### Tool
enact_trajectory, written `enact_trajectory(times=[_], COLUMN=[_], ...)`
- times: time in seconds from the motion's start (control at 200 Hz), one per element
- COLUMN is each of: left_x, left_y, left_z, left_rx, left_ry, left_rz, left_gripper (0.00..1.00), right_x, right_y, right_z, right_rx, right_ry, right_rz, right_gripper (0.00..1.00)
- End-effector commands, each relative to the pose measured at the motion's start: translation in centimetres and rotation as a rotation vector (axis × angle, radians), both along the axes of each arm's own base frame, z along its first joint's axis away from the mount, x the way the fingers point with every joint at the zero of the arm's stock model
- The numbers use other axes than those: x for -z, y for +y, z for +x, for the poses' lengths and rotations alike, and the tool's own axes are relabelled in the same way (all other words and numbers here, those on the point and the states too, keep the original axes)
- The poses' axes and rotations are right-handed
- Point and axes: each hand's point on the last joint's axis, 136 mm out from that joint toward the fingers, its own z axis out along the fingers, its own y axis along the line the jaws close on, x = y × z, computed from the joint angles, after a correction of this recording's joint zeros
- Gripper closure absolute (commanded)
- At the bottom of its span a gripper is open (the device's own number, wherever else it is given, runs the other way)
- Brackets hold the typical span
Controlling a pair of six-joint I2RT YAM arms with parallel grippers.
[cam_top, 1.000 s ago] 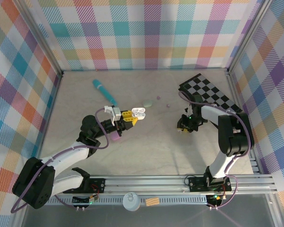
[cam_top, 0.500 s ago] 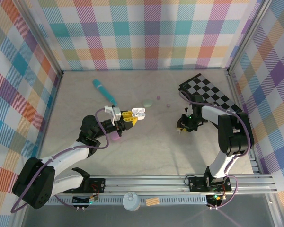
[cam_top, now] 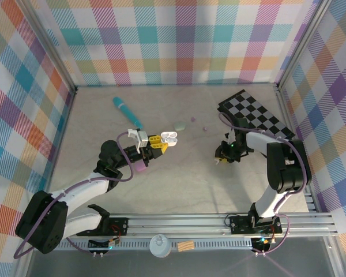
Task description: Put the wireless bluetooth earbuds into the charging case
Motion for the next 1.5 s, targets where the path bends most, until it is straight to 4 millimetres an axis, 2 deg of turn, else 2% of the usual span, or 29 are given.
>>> enact_trajectory(times=[0.0,0.29,0.61,0.925,1.235,1.395,1.5], left_x=[-1.3,-1.3,-1.1,-1.1,-1.1,-1.0,-0.9], left_y=[0.1,0.0,0.1,0.0,0.1,0.1,0.2], left_z=[0.3,0.3,0.4,0.4,0.4,0.4,0.4], left_rx=[-0.001,0.003,-0.003,-0.002,-0.005,-0.007,-0.009], left_ry=[-0.054,-0.053,-0.051,-0.050,-0.051,-0.050,-0.046], left_rz=[-0.008,-0.011,-0.007,-0.008,-0.009,-0.009,-0.007], left_gripper=[0.87,0.87,0.87,0.87,0.87,0.87,0.87], right_x=[-1.0,-0.5,0.4,0.4,0.6,0.0,-1.1], right_y=[0.9,0.8,0.6,0.7,0.3,0.1,-0.3], right_z=[-0.5,-0.8,-1.2,-1.3,-1.3,-1.1,-0.9], right_rx=[0.007,-0.014,-0.033,-0.055,-0.072,-0.076,-0.088], right_ry=[0.004,0.002,0.025,0.029,0.038,0.012,-0.037], right_rz=[0.069,0.065,0.048,0.048,0.013,0.007,-0.031], right_gripper=[0.73,0.71,0.77,0.73,0.79,0.81,0.82])
